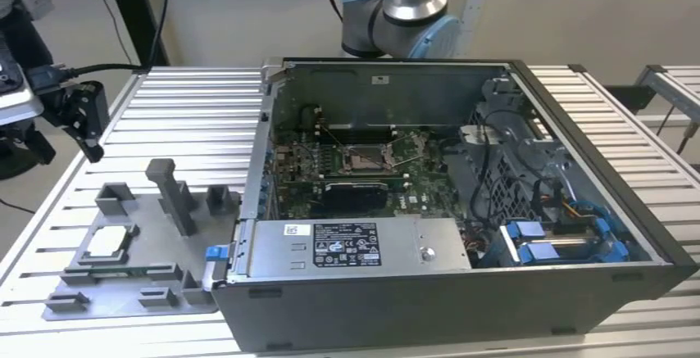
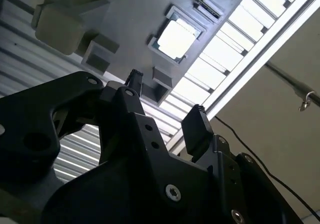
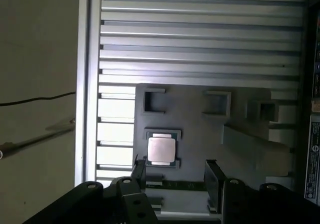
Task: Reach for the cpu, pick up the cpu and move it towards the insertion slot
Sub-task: 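Pick up the cpu and move it towards the insertion slot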
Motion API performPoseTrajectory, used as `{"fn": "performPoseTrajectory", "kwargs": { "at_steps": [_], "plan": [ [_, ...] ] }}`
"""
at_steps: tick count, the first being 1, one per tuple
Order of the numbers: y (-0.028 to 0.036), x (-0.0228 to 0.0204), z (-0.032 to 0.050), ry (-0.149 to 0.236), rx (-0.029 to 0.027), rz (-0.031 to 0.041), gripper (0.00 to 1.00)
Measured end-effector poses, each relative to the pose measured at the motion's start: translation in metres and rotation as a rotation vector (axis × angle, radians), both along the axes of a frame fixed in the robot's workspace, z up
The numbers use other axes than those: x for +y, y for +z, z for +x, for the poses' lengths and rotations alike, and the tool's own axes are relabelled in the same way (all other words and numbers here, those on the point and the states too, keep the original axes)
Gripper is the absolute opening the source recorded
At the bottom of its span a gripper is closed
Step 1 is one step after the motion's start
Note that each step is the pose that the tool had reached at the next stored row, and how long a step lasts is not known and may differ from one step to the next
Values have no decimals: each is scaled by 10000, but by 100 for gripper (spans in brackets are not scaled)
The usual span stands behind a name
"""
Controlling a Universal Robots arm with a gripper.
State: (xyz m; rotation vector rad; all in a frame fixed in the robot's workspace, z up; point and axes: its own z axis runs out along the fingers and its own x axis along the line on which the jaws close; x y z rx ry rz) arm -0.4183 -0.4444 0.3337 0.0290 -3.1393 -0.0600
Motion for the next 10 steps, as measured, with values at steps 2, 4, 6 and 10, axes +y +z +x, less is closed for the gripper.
{"fn": "performPoseTrajectory", "kwargs": {
  "at_steps": [2, 4, 6, 10],
  "plan": [
    [-39, 0, 0, -1, -1, 1, 100],
    [-74, 0, 0, -2, 0, 0, 100],
    [-111, 0, 0, -3, -1, 1, 100],
    [-178, 0, 0, -5, -1, 1, 100]
  ]
}}
